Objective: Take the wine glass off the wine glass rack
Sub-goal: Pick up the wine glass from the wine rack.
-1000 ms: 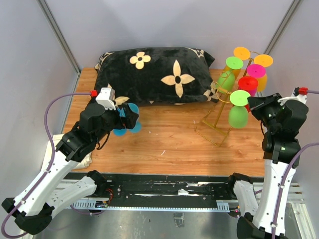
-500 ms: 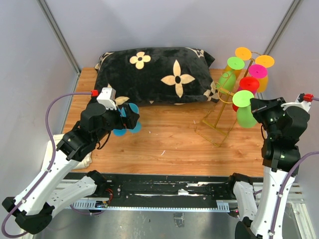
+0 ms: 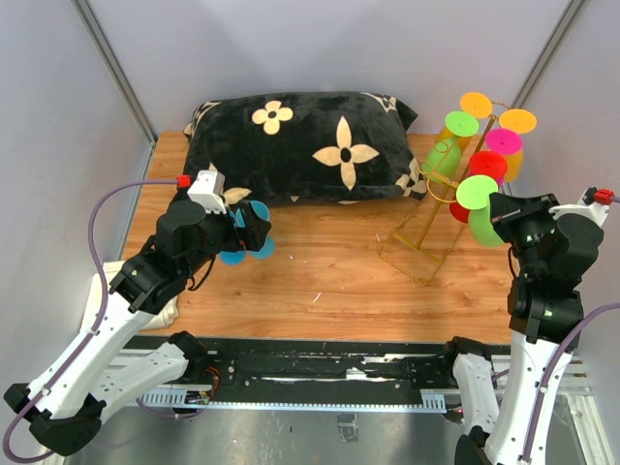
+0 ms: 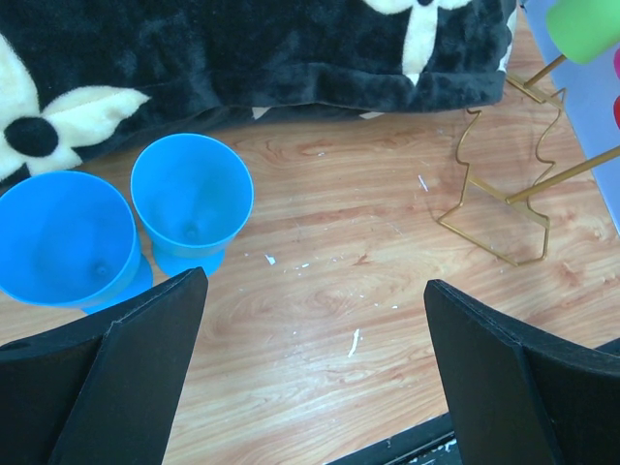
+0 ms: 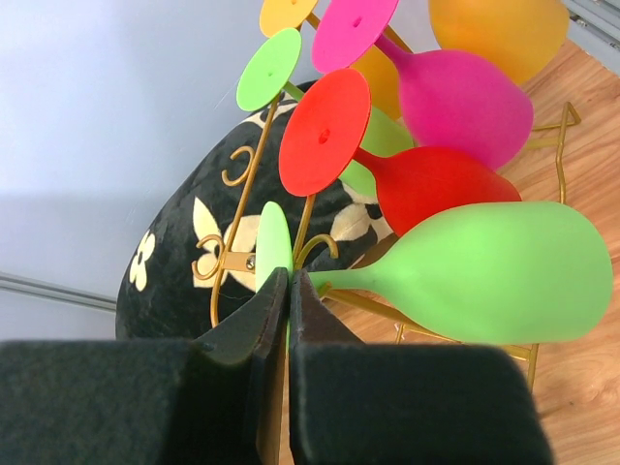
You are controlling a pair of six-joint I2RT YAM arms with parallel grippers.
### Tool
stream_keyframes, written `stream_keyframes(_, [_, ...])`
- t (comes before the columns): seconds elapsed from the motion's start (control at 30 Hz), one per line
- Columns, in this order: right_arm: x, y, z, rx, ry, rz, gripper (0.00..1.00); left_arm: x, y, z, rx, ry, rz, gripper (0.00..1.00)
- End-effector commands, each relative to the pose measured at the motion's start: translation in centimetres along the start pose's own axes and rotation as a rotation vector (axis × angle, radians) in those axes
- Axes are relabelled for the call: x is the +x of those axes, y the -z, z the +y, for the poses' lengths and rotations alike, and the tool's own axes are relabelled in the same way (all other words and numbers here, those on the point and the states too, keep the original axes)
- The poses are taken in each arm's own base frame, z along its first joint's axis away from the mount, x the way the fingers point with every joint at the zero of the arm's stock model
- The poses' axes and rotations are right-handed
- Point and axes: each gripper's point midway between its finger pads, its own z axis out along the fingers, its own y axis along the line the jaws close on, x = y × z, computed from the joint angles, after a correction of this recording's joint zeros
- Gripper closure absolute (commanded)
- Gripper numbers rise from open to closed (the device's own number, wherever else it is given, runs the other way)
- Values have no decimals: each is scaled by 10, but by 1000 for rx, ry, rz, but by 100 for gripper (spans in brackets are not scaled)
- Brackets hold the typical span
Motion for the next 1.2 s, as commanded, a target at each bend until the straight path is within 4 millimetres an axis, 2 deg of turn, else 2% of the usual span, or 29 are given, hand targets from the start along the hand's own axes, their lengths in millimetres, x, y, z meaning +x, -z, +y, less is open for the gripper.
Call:
stream_keyframes(0.0, [-15, 3, 2, -1, 3, -70, 99, -9, 2, -3, 13, 17, -33, 0])
stream_keyframes(0.6, [-29, 18, 1, 17, 53, -147, 99, -8, 3, -4, 22, 32, -37, 0])
stream_keyframes(0.9, [-30, 11, -9, 56, 80, -153, 99, -9, 4, -5, 27, 38, -40, 0])
stream_keyframes(1.17, [-40, 25, 1, 25, 123, -200, 99, -10, 6, -5, 27, 44, -45, 0])
